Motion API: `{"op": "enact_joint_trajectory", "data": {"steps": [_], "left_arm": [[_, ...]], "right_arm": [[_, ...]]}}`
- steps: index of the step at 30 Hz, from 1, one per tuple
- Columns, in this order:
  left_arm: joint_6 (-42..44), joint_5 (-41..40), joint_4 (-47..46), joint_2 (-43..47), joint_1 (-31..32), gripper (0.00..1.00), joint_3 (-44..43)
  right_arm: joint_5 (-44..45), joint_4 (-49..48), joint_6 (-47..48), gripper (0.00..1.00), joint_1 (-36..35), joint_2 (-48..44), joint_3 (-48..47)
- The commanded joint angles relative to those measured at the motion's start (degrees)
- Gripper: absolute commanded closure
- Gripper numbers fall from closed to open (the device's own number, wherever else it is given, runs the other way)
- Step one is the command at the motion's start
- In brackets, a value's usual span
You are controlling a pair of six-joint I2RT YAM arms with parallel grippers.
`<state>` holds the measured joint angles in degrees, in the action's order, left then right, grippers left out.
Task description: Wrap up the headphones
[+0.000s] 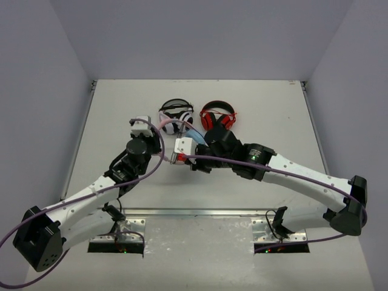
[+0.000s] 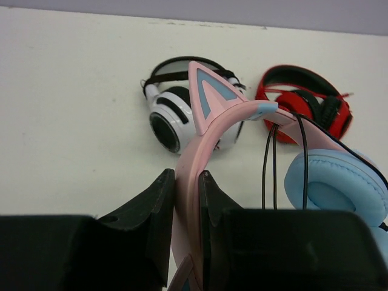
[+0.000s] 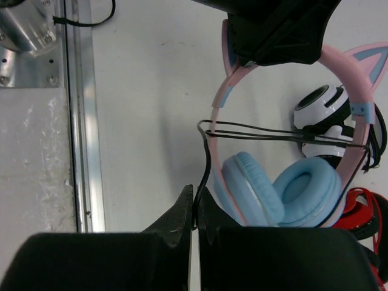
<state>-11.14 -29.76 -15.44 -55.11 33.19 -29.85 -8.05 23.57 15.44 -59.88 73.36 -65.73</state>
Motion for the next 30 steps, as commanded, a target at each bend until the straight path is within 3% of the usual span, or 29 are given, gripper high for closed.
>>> {"op": "enact_joint_trajectory", "data": {"steps": [1, 9, 14, 17, 24, 30], "left_arm": [[1.9, 7.2, -9.5, 3.6, 4.7, 1.00, 1.1], [-5.4, 1.7, 8.0, 9.6, 12.2, 1.00, 3.5], [-10.7, 5.6, 23.5, 6.9, 12.5, 1.00, -4.6], [-10.8, 8.6, 31.4, 4.8, 13.8, 1.00, -9.2], [-9.7, 6.9, 42.2, 5.9, 15.2, 1.00, -15.8], [-2.6, 8.0, 46.1, 7.4, 15.2, 1.00, -20.2]], "right_arm": [[2.9, 2.2, 7.8, 0.99, 0.5, 0.3, -2.0], [8.0, 1.3, 11.9, 0.99, 8.0, 0.6, -2.9], [11.5, 0.2, 16.2, 0.99, 9.8, 1.5, -2.5], [13.3, -0.5, 18.0, 0.99, 11.7, 2.0, -1.9], [14.1, -4.2, 18.6, 0.99, 15.1, 1.9, 1.1], [14.6, -7.7, 19.1, 0.98, 15.2, 2.8, 3.4]]}}
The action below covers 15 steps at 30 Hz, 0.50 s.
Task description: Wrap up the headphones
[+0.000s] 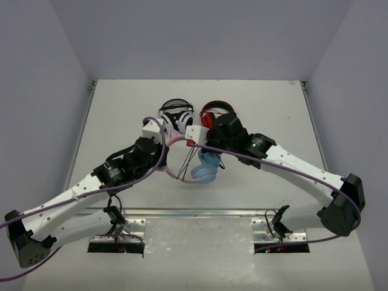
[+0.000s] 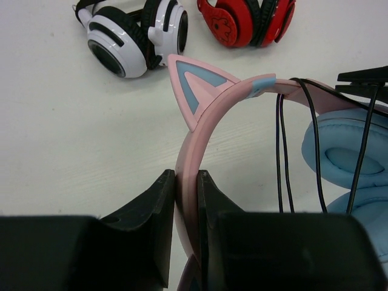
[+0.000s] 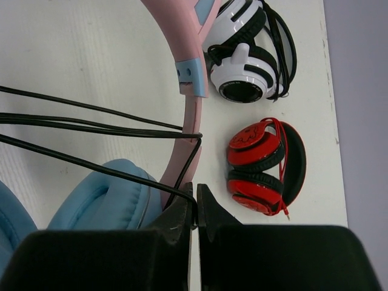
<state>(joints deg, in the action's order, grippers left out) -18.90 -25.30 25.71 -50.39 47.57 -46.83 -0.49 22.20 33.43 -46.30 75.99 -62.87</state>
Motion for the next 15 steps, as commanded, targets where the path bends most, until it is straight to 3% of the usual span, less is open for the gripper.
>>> {"op": "enact_joint_trajectory", "data": {"steps": [1, 10, 15], "left_arm": [[6.0, 3.9, 5.1, 2.8, 0.9, 1.00, -3.5], [14.3, 4.9, 5.3, 2.2, 0.9, 1.00, -4.0], [10.9, -5.8, 4.9, 2.0, 0.9, 1.00, -4.2]], "right_arm": [[6.6, -7.2, 0.9, 0.98, 1.7, 0.1, 1.3], [-3.8, -8.0, -2.5, 0.99, 1.6, -2.2, 2.3], [-7.1, -4.7, -4.2, 0.99, 0.8, -2.5, 0.2]]}}
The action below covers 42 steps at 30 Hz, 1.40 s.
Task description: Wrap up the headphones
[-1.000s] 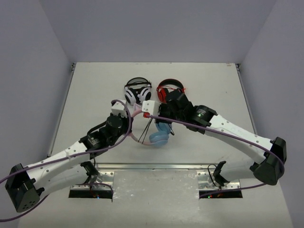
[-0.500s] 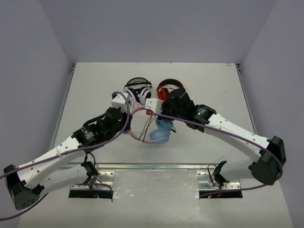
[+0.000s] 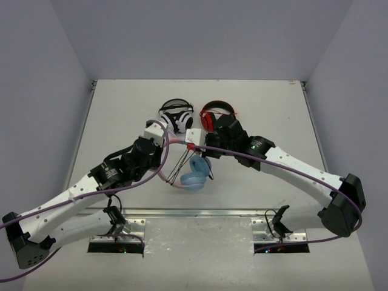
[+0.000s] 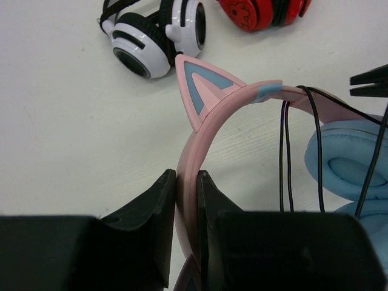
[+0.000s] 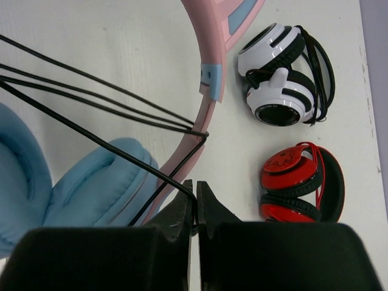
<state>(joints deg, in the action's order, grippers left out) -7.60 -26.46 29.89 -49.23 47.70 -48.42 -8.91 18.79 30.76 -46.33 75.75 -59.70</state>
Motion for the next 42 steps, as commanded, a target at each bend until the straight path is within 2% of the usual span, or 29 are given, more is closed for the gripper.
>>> {"op": "enact_joint_trajectory", "data": {"steps": [1, 5, 7, 9, 16, 20, 25, 31, 39, 42], "left_arm": [[-0.8, -6.0, 1.2, 0.7, 0.9, 1.00, -3.2], [-0.1, -6.4, 1.1, 1.6, 0.8, 1.00, -3.0], [-0.7, -7.6, 0.7, 2.6, 0.7, 1.00, -2.0], [-3.4, -12.5, 2.0, 2.3, 0.5, 0.99, -2.0], [-9.0, -24.7, 6.8, 3.8, -1.6, 1.00, -4.0], [-9.8, -25.0, 6.3, 5.8, -3.7, 1.00, -3.7], [-5.9, -17.2, 2.4, 5.2, -5.3, 1.00, -2.5], [-1.6, -7.8, -0.5, 3.6, -5.2, 1.00, -0.1], [0.7, 3.5, -3.4, 4.7, -5.1, 1.00, 1.8], [0.3, 5.4, -2.6, 2.0, -5.2, 0.99, 1.8]], "right_arm": [[1.4, -1.8, -1.8, 0.99, 0.5, -2.7, -2.7], [5.8, -6.0, -1.7, 0.99, 0.5, -4.5, -0.2], [6.1, -4.4, -0.5, 0.99, 0.5, -4.0, -0.8], [3.8, -1.1, -0.4, 0.99, 0.2, -3.5, -2.3], [10.5, -3.7, 0.3, 0.99, -0.1, -7.4, 2.0], [11.7, -3.5, 0.0, 0.99, 0.4, -9.6, 2.0], [9.3, -1.5, -1.4, 0.99, 0.2, -9.0, -2.8], [9.3, -0.4, -0.8, 0.99, 0.2, -3.8, -9.1], [17.2, -5.5, 6.1, 0.99, 0.3, 4.1, -11.0], [18.0, -8.6, 7.1, 0.99, 0.3, 5.3, -11.7]]}}
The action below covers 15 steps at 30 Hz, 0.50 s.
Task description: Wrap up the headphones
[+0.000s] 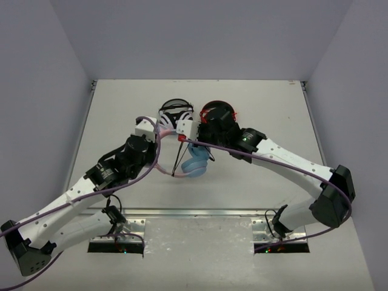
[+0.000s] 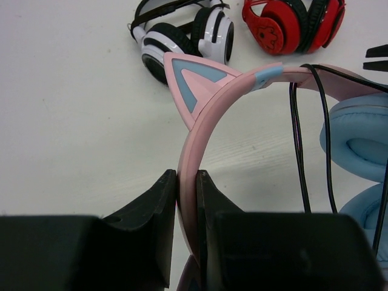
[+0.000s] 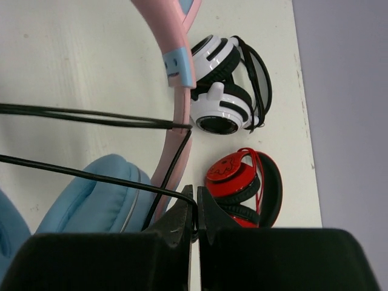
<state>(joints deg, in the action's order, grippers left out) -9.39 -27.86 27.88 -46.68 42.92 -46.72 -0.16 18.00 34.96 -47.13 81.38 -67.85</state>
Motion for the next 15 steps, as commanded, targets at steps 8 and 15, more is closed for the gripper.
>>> {"op": "enact_joint_trajectory", "data": {"steps": [8, 15], "left_arm": [[2.4, 14.4, -1.8, -2.5, -0.4, 1.00, 0.4], [3.2, 18.9, -3.3, 0.8, -0.4, 1.00, 1.1]], "right_arm": [[7.5, -9.0, 3.0, 0.99, 1.4, 3.7, -7.6], [6.6, -6.6, 3.2, 0.98, 3.0, 8.3, -11.0]]}}
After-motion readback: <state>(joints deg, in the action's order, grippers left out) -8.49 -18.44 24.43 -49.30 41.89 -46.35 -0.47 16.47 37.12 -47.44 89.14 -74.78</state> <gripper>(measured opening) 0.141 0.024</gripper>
